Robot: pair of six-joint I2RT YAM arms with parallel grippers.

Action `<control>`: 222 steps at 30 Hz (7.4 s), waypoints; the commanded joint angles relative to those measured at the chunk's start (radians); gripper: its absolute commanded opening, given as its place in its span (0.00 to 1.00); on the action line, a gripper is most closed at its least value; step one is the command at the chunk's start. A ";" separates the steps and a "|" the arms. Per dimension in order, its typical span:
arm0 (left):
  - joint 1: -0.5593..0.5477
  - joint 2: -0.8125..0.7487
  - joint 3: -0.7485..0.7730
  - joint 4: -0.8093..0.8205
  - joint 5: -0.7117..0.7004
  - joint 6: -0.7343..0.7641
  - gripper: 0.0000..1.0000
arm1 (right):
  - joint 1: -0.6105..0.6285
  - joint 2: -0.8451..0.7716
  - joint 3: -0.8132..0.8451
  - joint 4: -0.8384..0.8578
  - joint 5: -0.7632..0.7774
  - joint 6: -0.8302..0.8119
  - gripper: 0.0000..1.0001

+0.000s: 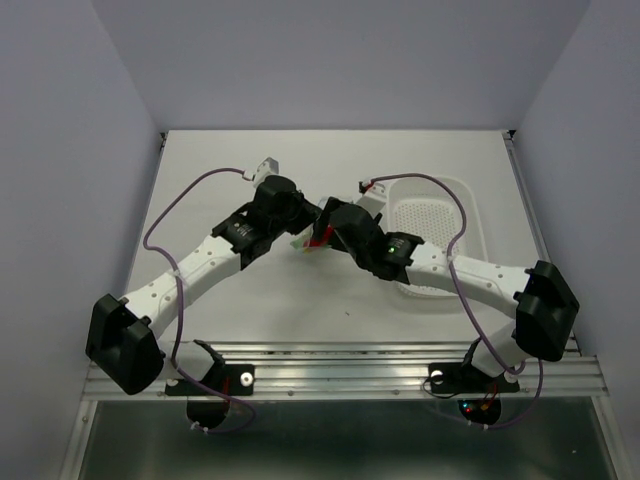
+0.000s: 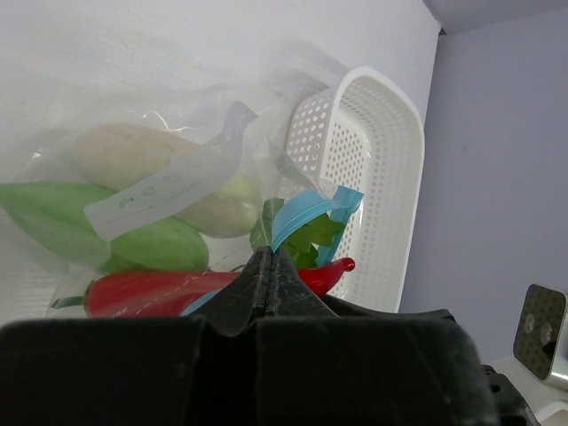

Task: Place the food in the zip-top bag and seal the zipper
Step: Place the fake vegetable in the zipper food storage bag, then adjust the zipper food storage bag at the center of the board, then adjust the fake vegetable in the zipper food storage bag.

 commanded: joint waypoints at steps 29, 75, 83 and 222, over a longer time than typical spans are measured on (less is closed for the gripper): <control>0.023 -0.001 -0.023 0.004 0.071 -0.050 0.00 | -0.115 -0.065 0.155 -0.183 -0.035 -0.112 0.93; 0.033 -0.020 -0.058 0.019 0.088 -0.071 0.00 | -0.280 -0.054 -0.090 -0.059 -0.295 -0.067 0.58; 0.033 -0.030 -0.067 0.023 0.093 -0.071 0.00 | -0.280 -0.033 -0.111 0.005 -0.302 -0.058 0.54; -0.266 -0.337 -0.265 0.045 0.012 0.539 0.99 | -0.340 0.035 0.181 -0.296 -0.468 -0.043 0.01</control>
